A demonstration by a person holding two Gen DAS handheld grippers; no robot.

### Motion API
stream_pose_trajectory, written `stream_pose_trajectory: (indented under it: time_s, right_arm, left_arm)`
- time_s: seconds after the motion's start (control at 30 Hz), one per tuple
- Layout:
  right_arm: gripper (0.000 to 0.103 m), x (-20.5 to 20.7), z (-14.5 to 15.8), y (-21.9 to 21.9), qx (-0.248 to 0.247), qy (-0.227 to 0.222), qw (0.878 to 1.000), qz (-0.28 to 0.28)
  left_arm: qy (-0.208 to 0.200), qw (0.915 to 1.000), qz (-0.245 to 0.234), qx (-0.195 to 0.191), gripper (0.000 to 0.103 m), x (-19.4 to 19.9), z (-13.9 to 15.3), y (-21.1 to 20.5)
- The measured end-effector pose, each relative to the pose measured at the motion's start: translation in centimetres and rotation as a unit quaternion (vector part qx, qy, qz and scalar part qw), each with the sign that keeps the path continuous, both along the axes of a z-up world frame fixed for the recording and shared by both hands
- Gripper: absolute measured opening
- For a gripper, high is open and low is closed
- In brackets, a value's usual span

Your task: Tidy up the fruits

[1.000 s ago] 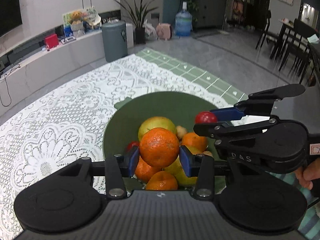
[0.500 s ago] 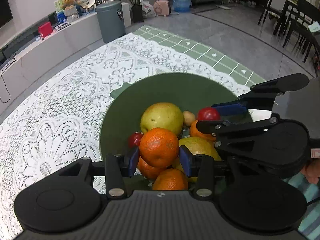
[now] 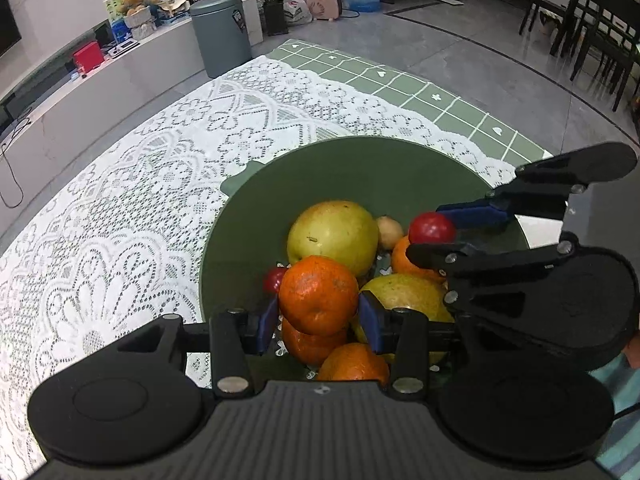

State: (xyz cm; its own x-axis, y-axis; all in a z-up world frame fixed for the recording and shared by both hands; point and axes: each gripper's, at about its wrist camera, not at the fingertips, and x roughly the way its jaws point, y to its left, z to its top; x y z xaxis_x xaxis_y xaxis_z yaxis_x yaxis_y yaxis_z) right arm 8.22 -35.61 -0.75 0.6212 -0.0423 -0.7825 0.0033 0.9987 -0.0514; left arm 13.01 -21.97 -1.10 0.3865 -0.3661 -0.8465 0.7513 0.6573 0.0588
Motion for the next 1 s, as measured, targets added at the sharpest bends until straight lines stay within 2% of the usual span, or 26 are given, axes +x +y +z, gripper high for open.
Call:
stream_pose_trajectory:
  time_s: [0.17,0.23,0.37,0.5,0.57,0.77,0.83,1.0]
  right_arm:
    - [0.031,-0.1,0.2,-0.2,0.015,-0.007,1.000,-0.001]
    - [0.040,-0.3,0.4,-0.5,0.019,-0.016,1.000,-0.007]
    - [0.046,-0.7,0.8,-1.0,0.040,-0.032,0.999,-0.016]
    - [0.059,-1.1,1.4,-1.5,0.056,-0.055,0.997,-0.024]
    - [0.062,-1.4,1.8,-1.7,0.072,-0.072,0.994,-0.026]
    - [0.082,-2.7,3.0,-2.3,0.111,-0.134,0.984,-0.029]
    - [0.088,-3.3,3.5,-2.0,0.108,-0.157,0.981,-0.027]
    - [0.093,-4.7,4.4,-0.4,0.083,-0.205,0.975,-0.012]
  left_arm:
    - [-0.005,1.0000,0.007,-0.004,0.050,0.1,0.2,0.0]
    - [-0.023,0.9996,0.010,-0.010,0.050,0.0,0.6,0.0]
    - [-0.035,0.9989,0.014,-0.028,0.054,-0.2,1.7,0.3]
    - [-0.050,0.9976,0.030,-0.038,0.054,-0.4,2.6,0.8]
    - [-0.055,0.9964,0.040,-0.051,0.055,-0.5,3.1,1.2]
    - [-0.069,0.9894,0.078,-0.101,0.059,-1.1,5.3,3.3]
    - [-0.082,0.9859,0.091,-0.114,0.060,-1.5,5.9,4.2]
    - [-0.117,0.9781,0.114,-0.129,0.065,-2.9,7.3,6.7]
